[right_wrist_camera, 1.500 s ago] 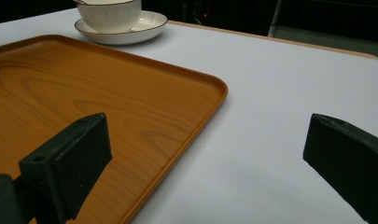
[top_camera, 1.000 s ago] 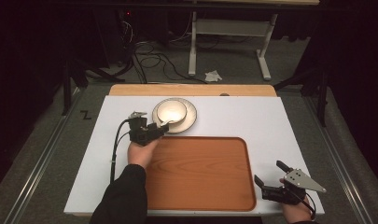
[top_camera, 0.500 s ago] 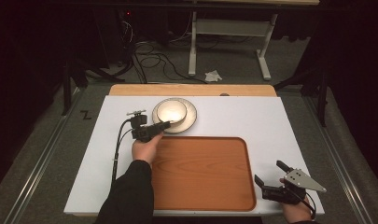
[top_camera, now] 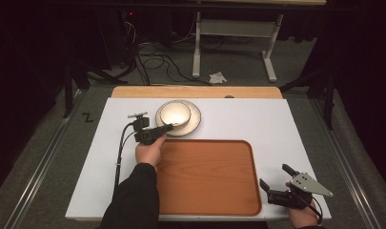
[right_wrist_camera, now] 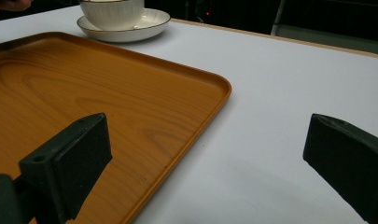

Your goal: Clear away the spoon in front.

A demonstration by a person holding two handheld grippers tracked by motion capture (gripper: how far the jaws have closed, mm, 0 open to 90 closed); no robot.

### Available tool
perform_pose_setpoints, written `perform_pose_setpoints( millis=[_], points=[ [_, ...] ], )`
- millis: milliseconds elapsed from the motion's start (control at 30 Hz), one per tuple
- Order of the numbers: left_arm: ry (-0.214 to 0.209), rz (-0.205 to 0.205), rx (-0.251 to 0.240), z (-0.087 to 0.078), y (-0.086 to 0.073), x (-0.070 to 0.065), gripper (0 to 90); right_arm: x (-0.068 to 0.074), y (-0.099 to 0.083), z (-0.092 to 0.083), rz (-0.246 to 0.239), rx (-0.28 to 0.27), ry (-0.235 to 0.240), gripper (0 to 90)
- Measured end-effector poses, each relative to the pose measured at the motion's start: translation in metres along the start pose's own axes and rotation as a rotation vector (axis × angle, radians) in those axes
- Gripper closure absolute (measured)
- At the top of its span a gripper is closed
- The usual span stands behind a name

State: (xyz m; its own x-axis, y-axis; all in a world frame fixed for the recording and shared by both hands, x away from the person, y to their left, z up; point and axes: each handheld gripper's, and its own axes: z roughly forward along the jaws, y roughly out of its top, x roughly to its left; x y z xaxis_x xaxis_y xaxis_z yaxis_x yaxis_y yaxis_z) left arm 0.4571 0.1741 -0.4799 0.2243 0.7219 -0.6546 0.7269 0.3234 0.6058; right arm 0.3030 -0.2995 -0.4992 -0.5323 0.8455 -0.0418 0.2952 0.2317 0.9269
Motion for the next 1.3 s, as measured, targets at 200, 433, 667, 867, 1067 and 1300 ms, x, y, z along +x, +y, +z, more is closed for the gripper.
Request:
perform_pose_setpoints(
  millis=[200, 433, 667, 867, 1067, 1300],
  points=[
    [0.012, 0.015, -0.001, -0.0006, -0.0004, -0.0014, 79.6, 0.0003, -0.0002, 0.0004, 0.0, 0.003, 0.005, 1.6],
    [0.018, 0.039, -0.002, -0.0023, -0.0006, -0.0024, 84.6, 0.0002, -0.0003, 0.0005, -0.002, 0.004, 0.005, 1.6],
    [0.038, 0.105, -0.014, -0.0038, -0.0019, -0.0046, 85.3, 0.0009, -0.0007, 0.001, 0.002, 0.011, 0.008, 1.6],
    [0.042, 0.132, -0.016, -0.0048, -0.0021, -0.0054, 85.4, 0.001, -0.0008, 0.0014, -0.001, 0.012, 0.012, 1.6],
    [0.045, 0.165, -0.024, -0.0057, -0.0033, -0.0066, 85.6, 0.001, -0.0008, 0.0014, -0.002, 0.012, 0.011, 1.6],
    [0.039, 0.171, -0.056, -0.0083, -0.0021, -0.0079, 85.7, 0.0009, -0.0008, 0.0013, -0.001, 0.011, 0.01, 1.6]
  ],
)
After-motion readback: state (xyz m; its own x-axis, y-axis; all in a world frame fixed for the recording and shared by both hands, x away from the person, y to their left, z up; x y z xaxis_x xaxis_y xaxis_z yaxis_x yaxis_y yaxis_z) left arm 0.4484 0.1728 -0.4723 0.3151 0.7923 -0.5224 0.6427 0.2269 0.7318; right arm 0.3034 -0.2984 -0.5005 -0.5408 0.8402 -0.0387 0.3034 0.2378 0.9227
